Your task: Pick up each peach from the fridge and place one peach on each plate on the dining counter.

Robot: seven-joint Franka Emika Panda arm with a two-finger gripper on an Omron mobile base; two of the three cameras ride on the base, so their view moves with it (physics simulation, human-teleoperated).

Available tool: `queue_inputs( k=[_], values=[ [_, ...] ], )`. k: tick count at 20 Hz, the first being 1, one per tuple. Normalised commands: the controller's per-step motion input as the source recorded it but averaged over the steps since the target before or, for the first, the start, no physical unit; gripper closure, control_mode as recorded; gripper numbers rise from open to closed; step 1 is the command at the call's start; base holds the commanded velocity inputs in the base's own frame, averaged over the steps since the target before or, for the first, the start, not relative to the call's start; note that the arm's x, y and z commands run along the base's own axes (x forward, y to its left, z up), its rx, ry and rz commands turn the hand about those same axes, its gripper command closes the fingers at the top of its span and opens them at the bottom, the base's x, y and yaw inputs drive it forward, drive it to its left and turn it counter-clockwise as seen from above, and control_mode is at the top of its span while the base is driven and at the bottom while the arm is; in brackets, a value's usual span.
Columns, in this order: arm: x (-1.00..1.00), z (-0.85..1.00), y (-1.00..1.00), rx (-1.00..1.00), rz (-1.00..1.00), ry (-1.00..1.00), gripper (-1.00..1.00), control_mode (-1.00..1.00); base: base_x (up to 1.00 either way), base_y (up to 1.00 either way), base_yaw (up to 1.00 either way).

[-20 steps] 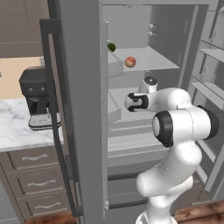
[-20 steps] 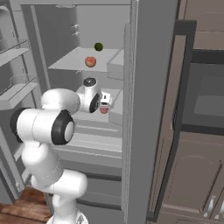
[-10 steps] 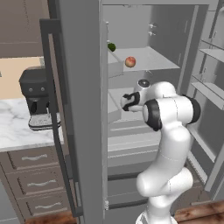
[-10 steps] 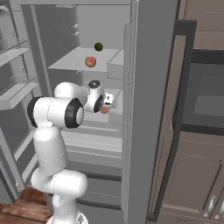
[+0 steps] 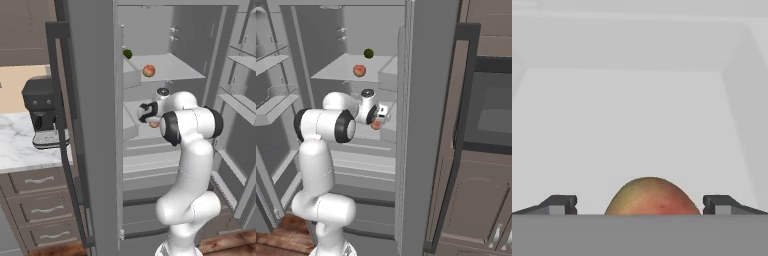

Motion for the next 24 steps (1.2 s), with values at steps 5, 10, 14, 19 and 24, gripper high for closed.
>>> queue_inputs(
  k=[5, 10, 14, 19, 24],
  values=[
    [-0.16, 0.0, -0.08, 0.0, 0.0, 0.06, -1.0, -1.0, 0.0, 0.0, 0.0],
    [-0.03, -0.02, 0.0, 0.0, 0.01, 0.0, -1.0, -1.0, 0.0, 0.0, 0.0],
    [0.0, -0.31, 0.0, 0.0, 0.01, 0.0, -1.0, -1.0, 0.0, 0.0, 0.0],
    [-0.16, -0.47, 0.0, 0.0, 0.01, 0.0, -1.0, -1.0, 0.0, 0.0, 0.0],
    [-0.35, -0.41, 0.0, 0.0, 0.02, 0.0, -1.0, -1.0, 0.0, 0.0, 0.0]
  ],
)
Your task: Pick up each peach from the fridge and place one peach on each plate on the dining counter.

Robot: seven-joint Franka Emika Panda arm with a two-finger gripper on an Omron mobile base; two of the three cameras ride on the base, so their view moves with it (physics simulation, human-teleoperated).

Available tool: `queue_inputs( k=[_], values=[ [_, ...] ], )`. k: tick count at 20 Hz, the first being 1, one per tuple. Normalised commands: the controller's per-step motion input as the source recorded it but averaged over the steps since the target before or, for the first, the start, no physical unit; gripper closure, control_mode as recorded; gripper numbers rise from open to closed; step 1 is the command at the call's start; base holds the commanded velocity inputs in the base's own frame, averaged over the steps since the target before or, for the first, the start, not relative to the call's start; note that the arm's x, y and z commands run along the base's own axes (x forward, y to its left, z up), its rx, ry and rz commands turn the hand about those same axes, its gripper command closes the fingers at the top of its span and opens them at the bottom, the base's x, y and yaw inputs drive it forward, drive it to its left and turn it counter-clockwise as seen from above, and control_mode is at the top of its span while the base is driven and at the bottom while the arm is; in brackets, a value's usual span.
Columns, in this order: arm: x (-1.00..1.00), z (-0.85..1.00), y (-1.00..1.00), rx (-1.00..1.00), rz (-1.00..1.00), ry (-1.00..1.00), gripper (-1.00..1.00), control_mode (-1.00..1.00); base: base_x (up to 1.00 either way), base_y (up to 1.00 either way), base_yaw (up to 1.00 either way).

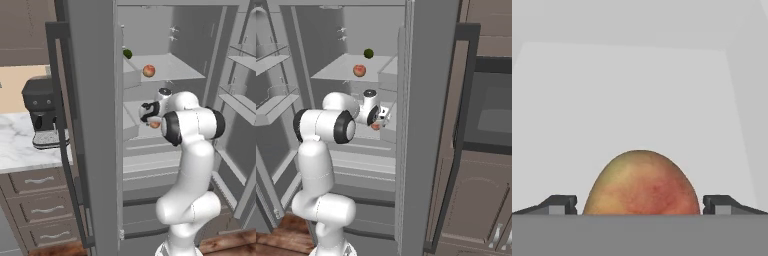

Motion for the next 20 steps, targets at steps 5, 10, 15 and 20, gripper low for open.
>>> queue_inputs(
  k=[5, 10, 15, 20],
  values=[
    [-0.34, -0.24, 0.0, 0.0, 0.05, 0.0, -1.0, -1.0, 0.0, 0.0, 0.0],
    [-0.02, -0.39, 0.02, 0.0, 0.02, 0.0, -1.0, -1.0, 0.0, 0.0, 0.0],
    [0.1, -0.39, 0.05, 0.0, 0.0, 0.0, -1.0, -1.0, 0.0, 0.0, 0.0],
    [-0.06, -0.35, 0.0, 0.0, 0.0, 0.06, -1.0, -1.0, 0.0, 0.0, 0.0]
  ],
)
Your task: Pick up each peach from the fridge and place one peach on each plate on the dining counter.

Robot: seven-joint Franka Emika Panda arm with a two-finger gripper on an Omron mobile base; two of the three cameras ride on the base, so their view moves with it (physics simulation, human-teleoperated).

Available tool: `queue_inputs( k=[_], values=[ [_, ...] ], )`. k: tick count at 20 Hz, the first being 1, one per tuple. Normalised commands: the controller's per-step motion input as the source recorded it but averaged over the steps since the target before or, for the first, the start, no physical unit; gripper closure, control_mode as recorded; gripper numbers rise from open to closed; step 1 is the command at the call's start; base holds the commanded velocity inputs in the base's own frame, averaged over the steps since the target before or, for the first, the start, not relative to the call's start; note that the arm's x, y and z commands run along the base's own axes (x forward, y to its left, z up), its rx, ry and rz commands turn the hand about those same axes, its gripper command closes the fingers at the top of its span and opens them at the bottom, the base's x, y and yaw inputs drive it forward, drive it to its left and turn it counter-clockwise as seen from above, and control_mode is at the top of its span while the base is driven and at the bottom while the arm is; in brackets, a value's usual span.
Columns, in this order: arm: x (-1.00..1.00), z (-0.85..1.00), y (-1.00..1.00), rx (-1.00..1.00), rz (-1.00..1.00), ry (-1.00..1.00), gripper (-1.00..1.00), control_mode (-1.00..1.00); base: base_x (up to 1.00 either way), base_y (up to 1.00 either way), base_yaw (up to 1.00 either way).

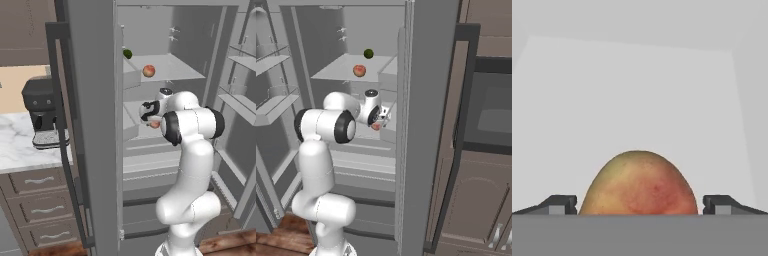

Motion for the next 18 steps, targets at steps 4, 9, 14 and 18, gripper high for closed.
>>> queue_inputs(
  k=[4, 9, 14, 18],
  values=[
    [-0.01, -0.34, 0.0, 0.0, 0.0, 0.05, -1.0, -1.0, 0.0, 0.0, 0.0],
    [-0.07, -0.34, 0.0, 0.0, 0.01, 0.06, 1.0, -1.0, 0.0, 0.0, 0.0],
    [-0.28, -0.07, 0.0, 0.0, 0.0, 0.02, 1.0, -1.0, 0.0, 0.0, 0.0],
    [-0.95, 0.06, 0.0, 0.05, 0.0, -0.24, 1.0, -1.0, 0.0, 0.0, 0.0]
  ],
)
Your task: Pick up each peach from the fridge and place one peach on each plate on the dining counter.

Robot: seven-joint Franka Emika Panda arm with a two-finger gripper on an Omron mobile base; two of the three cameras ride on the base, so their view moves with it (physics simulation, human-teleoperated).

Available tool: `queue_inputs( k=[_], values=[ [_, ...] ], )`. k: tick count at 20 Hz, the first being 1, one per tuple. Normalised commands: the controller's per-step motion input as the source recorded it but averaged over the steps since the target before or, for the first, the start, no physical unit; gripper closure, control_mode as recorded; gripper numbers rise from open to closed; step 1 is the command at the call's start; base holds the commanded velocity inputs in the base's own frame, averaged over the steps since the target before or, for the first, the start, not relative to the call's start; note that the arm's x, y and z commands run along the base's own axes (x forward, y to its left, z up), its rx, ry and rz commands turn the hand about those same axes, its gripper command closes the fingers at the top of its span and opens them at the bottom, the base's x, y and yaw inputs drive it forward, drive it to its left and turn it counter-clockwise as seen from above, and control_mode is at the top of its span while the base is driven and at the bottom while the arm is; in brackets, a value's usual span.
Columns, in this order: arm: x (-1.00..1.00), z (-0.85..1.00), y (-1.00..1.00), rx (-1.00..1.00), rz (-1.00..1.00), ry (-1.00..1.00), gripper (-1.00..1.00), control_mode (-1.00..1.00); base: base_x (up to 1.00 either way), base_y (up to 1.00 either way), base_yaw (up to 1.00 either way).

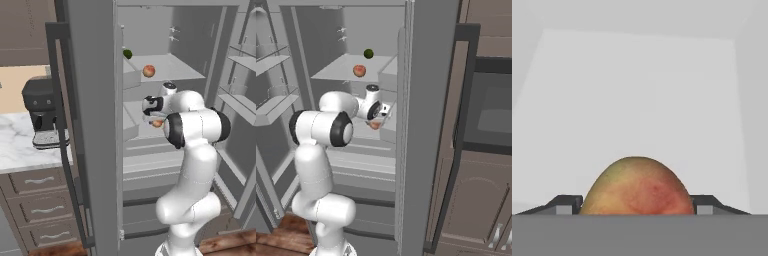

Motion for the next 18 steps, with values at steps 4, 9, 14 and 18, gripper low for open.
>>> queue_inputs(
  k=[4, 9, 14, 18],
  values=[
    [-1.0, 0.21, 0.0, 0.07, 0.0, -0.25, 1.0, -1.0, 0.0, 0.0, 0.0],
    [-0.99, 0.46, 0.0, 0.05, 0.0, -0.09, 1.0, -1.0, 0.0, 0.0, 0.0],
    [-0.92, 0.98, 0.0, 0.0, 0.0, 0.1, 1.0, -1.0, 0.0, 0.0, 0.0],
    [-0.78, 1.0, 0.01, -0.02, 0.0, 0.29, 1.0, -1.0, 0.0, 0.0, 0.0]
  ],
)
